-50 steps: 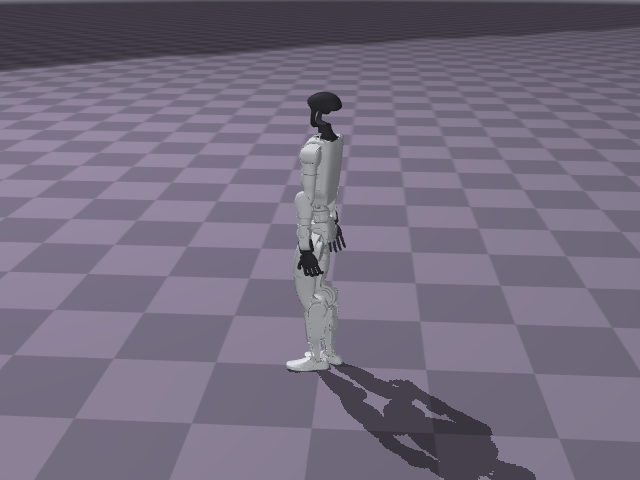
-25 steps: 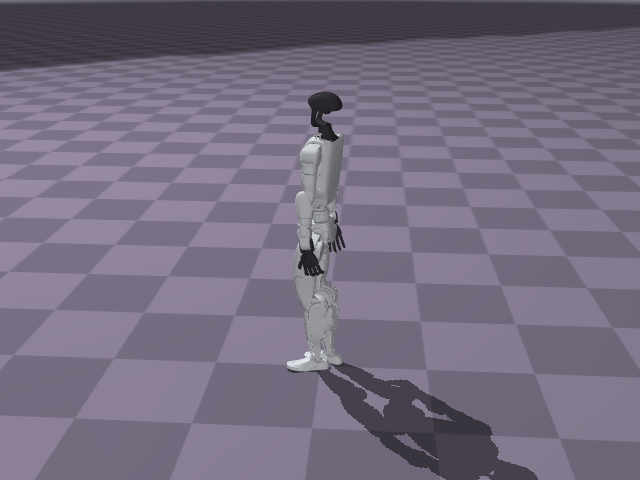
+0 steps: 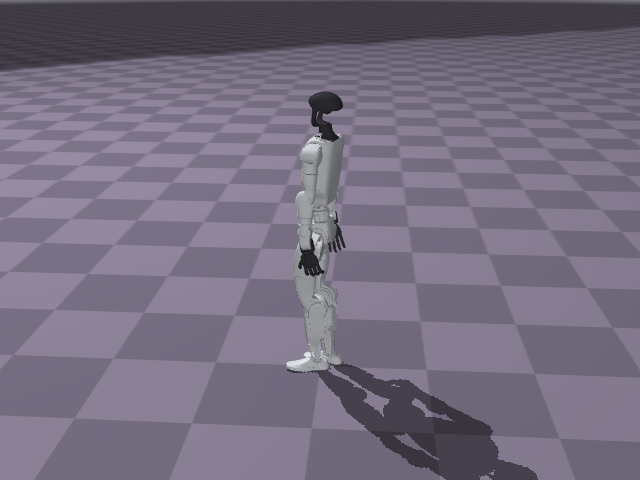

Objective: In place motions

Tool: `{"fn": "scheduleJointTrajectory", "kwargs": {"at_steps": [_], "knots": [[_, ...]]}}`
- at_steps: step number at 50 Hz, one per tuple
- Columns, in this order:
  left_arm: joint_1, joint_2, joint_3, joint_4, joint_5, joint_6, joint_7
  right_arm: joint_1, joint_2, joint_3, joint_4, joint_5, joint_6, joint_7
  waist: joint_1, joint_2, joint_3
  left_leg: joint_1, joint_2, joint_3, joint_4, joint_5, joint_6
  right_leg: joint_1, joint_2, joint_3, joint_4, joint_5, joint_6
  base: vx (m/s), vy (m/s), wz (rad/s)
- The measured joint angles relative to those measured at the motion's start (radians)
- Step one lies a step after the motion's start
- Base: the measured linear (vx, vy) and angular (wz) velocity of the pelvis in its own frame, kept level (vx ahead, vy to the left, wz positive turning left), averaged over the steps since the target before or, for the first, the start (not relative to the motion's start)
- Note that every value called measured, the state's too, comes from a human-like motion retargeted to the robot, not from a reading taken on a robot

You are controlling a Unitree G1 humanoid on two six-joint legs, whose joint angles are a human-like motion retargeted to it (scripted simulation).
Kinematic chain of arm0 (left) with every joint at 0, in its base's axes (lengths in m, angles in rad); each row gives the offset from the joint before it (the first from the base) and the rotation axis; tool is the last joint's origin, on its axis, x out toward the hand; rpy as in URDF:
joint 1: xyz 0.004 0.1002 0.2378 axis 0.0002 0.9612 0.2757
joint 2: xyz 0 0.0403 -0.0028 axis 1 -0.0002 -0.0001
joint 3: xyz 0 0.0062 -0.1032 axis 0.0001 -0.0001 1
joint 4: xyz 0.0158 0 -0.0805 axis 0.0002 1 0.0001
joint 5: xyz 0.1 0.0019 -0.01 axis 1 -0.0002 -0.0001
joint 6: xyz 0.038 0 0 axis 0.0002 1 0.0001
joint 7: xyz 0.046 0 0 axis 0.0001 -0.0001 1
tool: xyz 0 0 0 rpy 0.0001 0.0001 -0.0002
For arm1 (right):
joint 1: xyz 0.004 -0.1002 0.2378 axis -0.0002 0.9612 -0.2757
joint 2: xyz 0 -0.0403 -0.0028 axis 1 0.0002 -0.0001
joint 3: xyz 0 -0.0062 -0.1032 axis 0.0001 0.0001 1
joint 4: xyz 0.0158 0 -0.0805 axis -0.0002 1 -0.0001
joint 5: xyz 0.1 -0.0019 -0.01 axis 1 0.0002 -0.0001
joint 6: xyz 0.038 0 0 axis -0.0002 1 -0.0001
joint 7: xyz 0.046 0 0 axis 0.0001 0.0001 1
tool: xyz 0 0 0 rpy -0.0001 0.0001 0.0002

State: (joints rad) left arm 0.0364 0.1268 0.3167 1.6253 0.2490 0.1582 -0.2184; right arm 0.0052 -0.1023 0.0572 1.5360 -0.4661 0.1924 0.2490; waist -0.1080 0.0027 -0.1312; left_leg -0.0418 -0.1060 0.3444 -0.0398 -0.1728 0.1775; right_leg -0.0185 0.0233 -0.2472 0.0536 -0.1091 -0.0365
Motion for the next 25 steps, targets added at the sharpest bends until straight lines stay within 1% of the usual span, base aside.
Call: {"fn": "scheduleJointTrajectory", "kwargs": {"at_steps": [25], "knots": [[0.003,0.001,-0.004,0.001,-0.002,0.0,0.001,-0.002,-0.002,0.003,0.001,0.0,-0.001,0.003,0.002,-0.001,0.002,0.001,0.002,-0.006,0.001,-0.001,-0.003,0.002,0.0,-0.004,-0.001,-0.002,-0.002,0.0,0.0,0.0]]}}
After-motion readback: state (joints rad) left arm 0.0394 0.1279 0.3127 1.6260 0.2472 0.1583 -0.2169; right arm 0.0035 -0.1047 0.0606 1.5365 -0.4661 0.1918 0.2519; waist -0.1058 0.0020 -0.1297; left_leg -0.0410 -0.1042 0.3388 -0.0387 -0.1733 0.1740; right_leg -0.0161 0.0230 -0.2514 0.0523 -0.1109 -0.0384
